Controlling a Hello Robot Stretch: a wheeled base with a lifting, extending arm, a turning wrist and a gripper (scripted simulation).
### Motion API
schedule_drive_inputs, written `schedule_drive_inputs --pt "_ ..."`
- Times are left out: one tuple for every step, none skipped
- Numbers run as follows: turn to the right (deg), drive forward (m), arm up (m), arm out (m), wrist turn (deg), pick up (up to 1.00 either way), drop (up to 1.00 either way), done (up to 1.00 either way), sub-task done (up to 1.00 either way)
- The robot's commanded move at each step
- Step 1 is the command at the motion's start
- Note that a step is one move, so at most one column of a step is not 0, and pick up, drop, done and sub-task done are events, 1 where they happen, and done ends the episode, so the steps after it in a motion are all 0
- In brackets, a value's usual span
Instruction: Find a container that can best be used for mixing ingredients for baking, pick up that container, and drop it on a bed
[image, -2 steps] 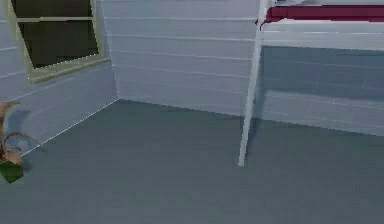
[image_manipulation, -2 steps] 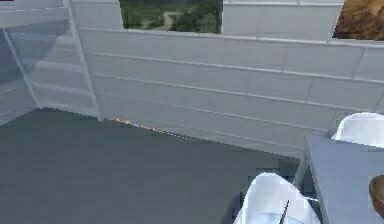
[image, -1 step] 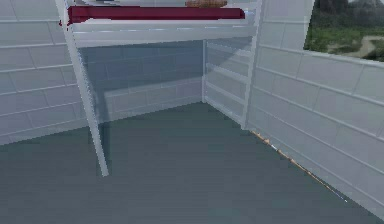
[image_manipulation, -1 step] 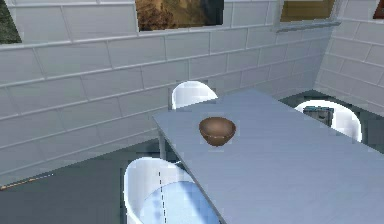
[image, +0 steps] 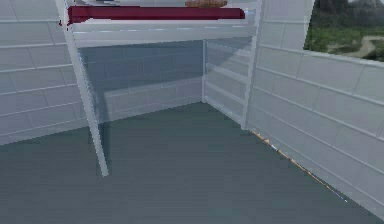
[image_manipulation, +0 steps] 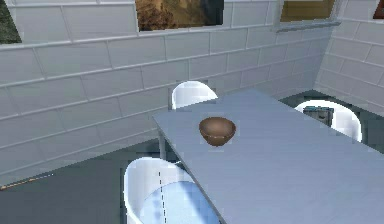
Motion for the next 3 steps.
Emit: schedule_drive_inputs --pt "0.0 0.00 0.38 0.00 0.0 0.00 0.00 0.00 0.00" --pt "0.0 0.00 0.00 0.50 0.0 0.00 0.00 0.00 0.00" --pt "0.0 0.00 0.00 0.00 45.0 0.00 0.00 0.00 0.00"
